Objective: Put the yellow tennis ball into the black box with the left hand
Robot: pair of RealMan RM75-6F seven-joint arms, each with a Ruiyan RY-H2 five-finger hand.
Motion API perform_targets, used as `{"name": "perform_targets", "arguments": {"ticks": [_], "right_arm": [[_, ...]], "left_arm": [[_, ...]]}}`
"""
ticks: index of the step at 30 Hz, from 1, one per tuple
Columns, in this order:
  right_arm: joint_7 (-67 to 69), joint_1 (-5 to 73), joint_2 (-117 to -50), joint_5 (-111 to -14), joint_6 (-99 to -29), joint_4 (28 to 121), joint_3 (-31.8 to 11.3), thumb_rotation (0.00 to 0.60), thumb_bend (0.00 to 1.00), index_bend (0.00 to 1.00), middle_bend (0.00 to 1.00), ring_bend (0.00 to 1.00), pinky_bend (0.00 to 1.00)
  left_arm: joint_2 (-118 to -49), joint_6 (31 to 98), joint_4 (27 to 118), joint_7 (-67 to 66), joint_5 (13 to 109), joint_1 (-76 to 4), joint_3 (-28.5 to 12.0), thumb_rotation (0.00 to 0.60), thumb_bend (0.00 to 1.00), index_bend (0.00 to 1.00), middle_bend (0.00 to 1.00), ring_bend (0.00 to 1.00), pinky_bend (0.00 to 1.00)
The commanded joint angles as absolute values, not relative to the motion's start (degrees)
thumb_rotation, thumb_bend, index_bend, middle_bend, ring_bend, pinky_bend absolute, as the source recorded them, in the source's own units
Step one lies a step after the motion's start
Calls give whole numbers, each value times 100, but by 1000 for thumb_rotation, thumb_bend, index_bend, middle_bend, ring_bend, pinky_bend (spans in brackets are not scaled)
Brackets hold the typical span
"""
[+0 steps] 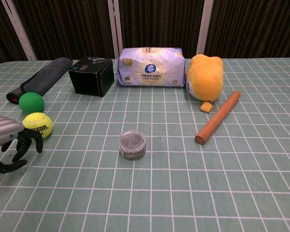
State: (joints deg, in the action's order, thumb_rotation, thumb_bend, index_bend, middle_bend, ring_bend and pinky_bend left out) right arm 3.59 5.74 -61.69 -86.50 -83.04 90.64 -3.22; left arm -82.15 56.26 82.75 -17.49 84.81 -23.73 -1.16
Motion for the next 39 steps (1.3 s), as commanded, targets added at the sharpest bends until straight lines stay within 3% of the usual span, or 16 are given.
{"name": "perform_targets", "arguments": {"ticks": [1,17,32,39], "right_arm": [[348,569,-6179,-8648,-8309,9052,-320,600,337,0,0,0,0],[306,609,-6218,-8600,-8235,9017,-342,600,336,0,0,0,0],[331,637,-6224,-8506,-8166,8964,-384,600,337,0,0,0,0],[342,659,-6228,-8447,-8109,8945,-404,600,337,0,0,0,0]], "left_arm": [[-8151,5510,8286,-1783,8374,-2441,-133,600,391,362,612,436,538],[-8215,5150,7970,-1669,8145,-2838,-271,600,374,326,553,428,500],[-8461,4861,7480,-1297,8259,-3303,-360,600,360,238,497,389,407],[-8663,5029,7133,-971,8408,-3416,-402,600,360,208,433,323,342]]}}
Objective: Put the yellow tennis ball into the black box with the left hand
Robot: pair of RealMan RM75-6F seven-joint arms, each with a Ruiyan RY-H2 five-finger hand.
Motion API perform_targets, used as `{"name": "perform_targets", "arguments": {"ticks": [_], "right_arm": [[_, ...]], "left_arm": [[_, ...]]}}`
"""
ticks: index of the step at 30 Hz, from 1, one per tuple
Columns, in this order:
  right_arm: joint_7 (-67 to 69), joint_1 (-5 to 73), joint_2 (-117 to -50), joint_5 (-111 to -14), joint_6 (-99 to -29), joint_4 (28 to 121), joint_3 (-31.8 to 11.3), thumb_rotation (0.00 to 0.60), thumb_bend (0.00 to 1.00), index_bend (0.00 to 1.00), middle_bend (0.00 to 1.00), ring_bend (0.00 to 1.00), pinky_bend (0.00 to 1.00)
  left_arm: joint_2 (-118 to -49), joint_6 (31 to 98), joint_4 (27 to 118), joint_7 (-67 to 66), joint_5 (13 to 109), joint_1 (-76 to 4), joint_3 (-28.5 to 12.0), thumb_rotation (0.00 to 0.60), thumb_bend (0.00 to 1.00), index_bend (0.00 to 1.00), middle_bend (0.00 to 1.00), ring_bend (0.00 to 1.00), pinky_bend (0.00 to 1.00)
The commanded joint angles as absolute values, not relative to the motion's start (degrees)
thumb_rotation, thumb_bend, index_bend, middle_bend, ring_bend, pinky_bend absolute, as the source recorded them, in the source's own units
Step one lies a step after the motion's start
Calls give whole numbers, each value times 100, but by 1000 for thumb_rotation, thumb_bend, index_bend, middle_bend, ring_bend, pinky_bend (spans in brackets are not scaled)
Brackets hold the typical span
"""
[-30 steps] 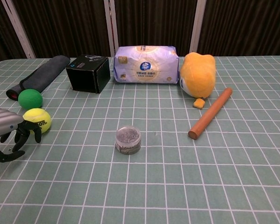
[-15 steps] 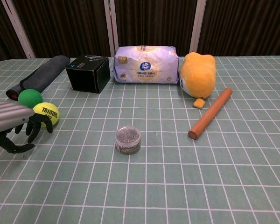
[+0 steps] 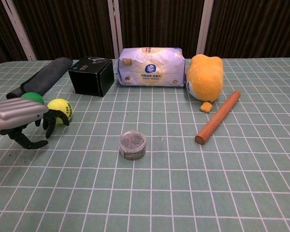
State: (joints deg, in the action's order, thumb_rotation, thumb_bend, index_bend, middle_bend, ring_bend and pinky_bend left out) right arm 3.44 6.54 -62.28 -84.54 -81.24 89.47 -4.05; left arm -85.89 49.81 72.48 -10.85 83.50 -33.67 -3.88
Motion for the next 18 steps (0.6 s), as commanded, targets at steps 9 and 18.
{"name": "perform_targets", "arguments": {"ticks": [9,18], "right_arm": [[302,685,-6227,-8402,-8044,8963,-411,600,337,0,0,0,0],[314,682,-6201,-8383,-8036,8984,-414,600,337,0,0,0,0]], "left_arm": [[-8948,5033,6569,-493,8524,-3626,-428,600,360,204,394,275,267],[-9219,4980,6139,-294,8495,-3820,-489,600,360,182,364,247,242]]}}
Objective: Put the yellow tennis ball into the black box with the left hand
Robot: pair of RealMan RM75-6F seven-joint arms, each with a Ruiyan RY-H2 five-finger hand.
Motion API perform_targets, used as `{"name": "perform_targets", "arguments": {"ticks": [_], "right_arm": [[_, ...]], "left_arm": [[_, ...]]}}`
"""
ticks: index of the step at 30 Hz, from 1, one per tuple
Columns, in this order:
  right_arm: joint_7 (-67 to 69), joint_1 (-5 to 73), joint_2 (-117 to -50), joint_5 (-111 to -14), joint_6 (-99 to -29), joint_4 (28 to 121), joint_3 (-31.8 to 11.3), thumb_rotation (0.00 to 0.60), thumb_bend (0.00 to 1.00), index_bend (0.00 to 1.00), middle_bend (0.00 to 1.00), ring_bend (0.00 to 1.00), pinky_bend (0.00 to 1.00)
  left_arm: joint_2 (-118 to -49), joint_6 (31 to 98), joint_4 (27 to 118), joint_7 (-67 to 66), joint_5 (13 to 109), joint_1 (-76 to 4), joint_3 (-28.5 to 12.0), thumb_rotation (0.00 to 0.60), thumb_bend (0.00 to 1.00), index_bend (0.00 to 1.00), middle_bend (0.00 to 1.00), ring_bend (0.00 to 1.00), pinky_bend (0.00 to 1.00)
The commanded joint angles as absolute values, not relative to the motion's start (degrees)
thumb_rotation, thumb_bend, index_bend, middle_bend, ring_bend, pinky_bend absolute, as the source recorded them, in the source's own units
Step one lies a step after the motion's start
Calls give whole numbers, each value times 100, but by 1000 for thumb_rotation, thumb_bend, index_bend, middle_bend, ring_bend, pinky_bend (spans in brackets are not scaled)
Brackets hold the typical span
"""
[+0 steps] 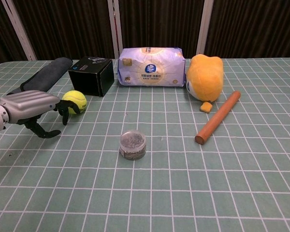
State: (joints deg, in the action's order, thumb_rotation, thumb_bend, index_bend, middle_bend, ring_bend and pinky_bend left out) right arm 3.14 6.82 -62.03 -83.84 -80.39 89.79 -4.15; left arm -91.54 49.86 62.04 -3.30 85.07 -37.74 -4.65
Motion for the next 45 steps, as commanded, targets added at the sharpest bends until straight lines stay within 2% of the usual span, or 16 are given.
{"name": "perform_targets", "arguments": {"ticks": [1,7,18,23,30,45], "right_arm": [[312,683,-6199,-8382,-8034,8987,-414,600,337,0,0,0,0],[348,683,-6185,-8371,-8026,8977,-417,600,337,0,0,0,0],[366,691,-6159,-8340,-7991,8979,-422,600,336,0,0,0,0],[339,680,-6160,-8356,-8016,8994,-414,600,337,0,0,0,0],[316,691,-6147,-8343,-7991,9026,-416,600,337,0,0,0,0],[342,655,-6096,-8458,-8080,9099,-375,600,337,0,0,0,0]], "left_arm": [[-9253,4995,6105,-285,8500,-3839,-497,600,359,177,356,241,242],[-9476,5091,5855,-371,8438,-3916,-579,600,336,149,294,177,203],[-9894,5148,5305,-517,8169,-4070,-804,600,333,127,250,127,160],[-10028,5100,5019,-566,8054,-4145,-875,600,333,111,210,57,70],[-10218,5027,4629,-613,7939,-4296,-970,600,333,88,161,7,20],[-10542,5197,3983,-965,7790,-4472,-1106,600,323,67,47,0,0]]}}
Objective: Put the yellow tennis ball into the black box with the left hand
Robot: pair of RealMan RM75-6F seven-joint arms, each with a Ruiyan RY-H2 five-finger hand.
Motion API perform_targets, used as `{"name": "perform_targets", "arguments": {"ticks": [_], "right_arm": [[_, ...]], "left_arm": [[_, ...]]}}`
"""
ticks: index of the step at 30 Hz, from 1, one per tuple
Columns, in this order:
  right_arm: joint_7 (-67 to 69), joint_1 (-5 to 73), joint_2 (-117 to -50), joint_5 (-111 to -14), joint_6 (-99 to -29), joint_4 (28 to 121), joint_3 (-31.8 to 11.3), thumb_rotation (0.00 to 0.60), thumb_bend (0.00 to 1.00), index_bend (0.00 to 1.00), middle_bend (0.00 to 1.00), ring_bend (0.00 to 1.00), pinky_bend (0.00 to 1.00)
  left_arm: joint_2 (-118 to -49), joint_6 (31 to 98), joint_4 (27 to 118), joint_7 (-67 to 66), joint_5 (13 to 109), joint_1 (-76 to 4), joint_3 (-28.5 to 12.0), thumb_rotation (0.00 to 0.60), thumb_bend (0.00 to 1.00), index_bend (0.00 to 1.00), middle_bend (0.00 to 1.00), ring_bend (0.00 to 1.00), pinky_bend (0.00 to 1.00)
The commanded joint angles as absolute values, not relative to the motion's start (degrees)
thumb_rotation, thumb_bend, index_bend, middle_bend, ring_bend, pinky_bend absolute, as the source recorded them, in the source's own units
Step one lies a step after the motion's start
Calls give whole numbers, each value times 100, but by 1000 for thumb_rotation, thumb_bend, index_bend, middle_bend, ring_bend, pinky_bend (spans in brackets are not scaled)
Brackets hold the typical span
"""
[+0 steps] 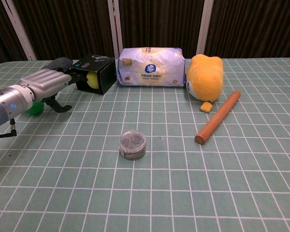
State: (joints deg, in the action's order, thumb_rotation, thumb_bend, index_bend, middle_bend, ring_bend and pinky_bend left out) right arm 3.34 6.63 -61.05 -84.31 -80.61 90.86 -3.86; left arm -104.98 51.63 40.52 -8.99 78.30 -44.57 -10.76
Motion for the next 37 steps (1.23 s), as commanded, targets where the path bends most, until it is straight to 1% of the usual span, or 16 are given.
{"name": "perform_targets", "arguments": {"ticks": [1,6,10,13,16,21,23,25,28,31,33,35,37], "right_arm": [[346,653,-6090,-8472,-8086,9106,-371,600,338,0,0,0,0],[358,645,-6093,-8536,-8115,9105,-347,600,337,0,0,0,0],[374,643,-6091,-8565,-8133,9101,-341,600,336,0,0,0,0],[368,652,-6102,-8570,-8116,9090,-335,600,337,0,0,0,0],[364,663,-6100,-8576,-8102,9093,-336,600,337,0,0,0,0],[342,665,-6106,-8618,-8089,9103,-302,600,337,0,0,0,0],[321,668,-6111,-8661,-8093,9118,-283,600,337,0,0,0,0],[299,664,-6123,-8697,-8120,9130,-274,600,337,0,0,0,0],[262,651,-6154,-8759,-8188,9134,-267,600,337,0,0,0,0],[244,648,-6183,-8787,-8224,9123,-270,600,337,0,0,0,0],[217,646,-6197,-8772,-8231,9121,-277,600,337,0,0,0,0],[193,637,-6222,-8776,-8265,9115,-284,600,337,0,0,0,0],[167,629,-6242,-8776,-8290,9106,-289,600,337,0,0,0,0]], "left_arm": [[-10560,5208,3944,-1010,7765,-4477,-1122,600,317,54,35,0,0],[-10575,5091,3860,-1202,7584,-4502,-1205,600,313,20,10,0,0],[-10476,5087,4020,-1212,7559,-4467,-1185,600,301,1,0,0,0],[-10233,5182,4452,-1139,7645,-4332,-1064,600,268,0,0,0,0],[-9769,5455,5206,-1111,7835,-4056,-831,600,230,0,4,0,0],[-8725,6186,6838,-901,8252,-3412,-348,600,164,0,19,0,0],[-8029,6779,7801,-709,8608,-2971,5,600,139,0,20,0,0],[-7524,7475,8401,-671,8943,-2550,273,600,124,0,18,0,0],[-7190,8475,8755,-747,9249,-1929,527,600,100,0,9,0,0],[-7084,9117,8875,-888,9279,-1395,709,600,90,0,6,0,0],[-7112,9397,8898,-879,9232,-1148,734,600,85,0,5,0,0],[-7090,9497,8864,-971,9258,-1013,795,600,80,0,5,0,0],[-7078,9580,8864,-978,9293,-956,771,600,81,0,5,0,0]]}}
